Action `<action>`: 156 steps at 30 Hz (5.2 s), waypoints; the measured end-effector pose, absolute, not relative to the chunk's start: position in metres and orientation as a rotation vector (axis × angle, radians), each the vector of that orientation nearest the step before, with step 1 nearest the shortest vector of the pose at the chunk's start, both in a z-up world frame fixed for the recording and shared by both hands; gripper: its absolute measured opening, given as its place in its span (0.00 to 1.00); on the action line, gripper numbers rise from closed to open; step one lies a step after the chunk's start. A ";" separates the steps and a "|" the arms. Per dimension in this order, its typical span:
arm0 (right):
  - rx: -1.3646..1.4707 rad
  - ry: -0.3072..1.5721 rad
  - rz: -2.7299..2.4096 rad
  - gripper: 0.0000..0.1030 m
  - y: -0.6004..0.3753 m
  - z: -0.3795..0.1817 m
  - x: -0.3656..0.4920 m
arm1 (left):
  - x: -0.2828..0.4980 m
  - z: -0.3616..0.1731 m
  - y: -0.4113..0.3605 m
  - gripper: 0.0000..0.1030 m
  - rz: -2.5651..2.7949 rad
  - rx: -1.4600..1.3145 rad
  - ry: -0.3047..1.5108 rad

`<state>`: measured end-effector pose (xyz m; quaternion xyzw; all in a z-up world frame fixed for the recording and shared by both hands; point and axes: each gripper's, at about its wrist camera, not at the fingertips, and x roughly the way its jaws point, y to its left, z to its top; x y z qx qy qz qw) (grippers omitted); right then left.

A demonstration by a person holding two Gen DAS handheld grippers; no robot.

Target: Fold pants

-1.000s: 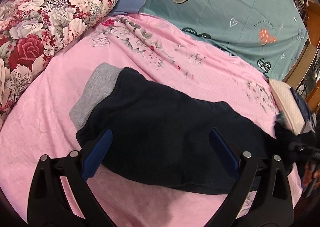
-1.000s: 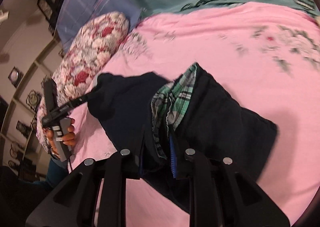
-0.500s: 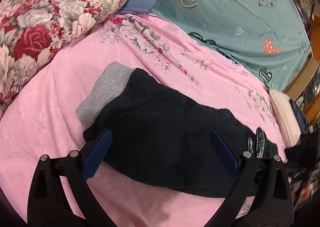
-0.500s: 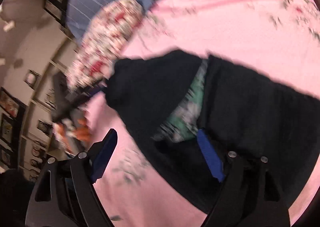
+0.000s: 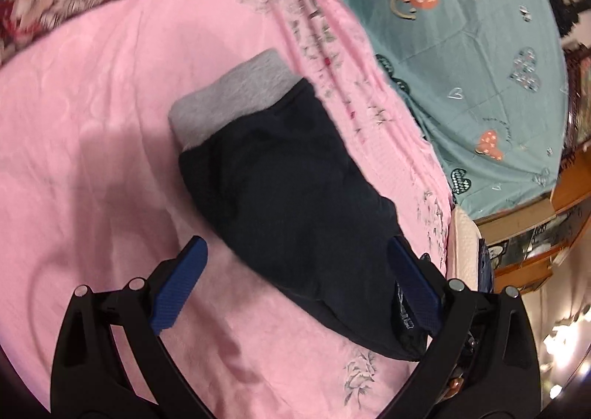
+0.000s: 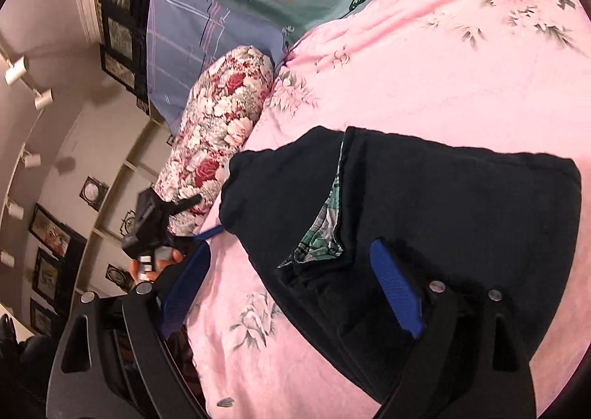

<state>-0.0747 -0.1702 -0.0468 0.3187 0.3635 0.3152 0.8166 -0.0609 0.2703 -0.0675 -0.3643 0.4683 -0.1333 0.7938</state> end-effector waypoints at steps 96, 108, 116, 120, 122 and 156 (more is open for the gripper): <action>0.543 0.976 0.420 0.92 -0.145 -0.022 0.061 | -0.114 -0.073 0.046 0.95 -0.730 0.120 1.032; 0.745 0.924 0.439 0.96 -0.275 -0.023 -0.133 | -0.070 -0.045 0.097 0.96 -0.677 -0.213 1.051; 0.811 1.058 0.475 0.96 -0.254 -0.073 -0.135 | -0.046 -0.067 0.059 0.96 -0.734 -0.192 1.195; 0.823 1.080 0.509 0.96 -0.248 -0.072 -0.114 | -0.043 -0.075 0.043 0.98 -0.762 -0.170 1.214; 0.830 1.097 0.522 0.96 -0.243 -0.074 -0.104 | -0.040 -0.077 0.038 0.98 -0.775 -0.172 1.217; 0.255 0.593 0.537 0.36 -0.193 0.136 -0.051 | -0.003 0.136 0.038 0.20 -0.610 -0.113 0.746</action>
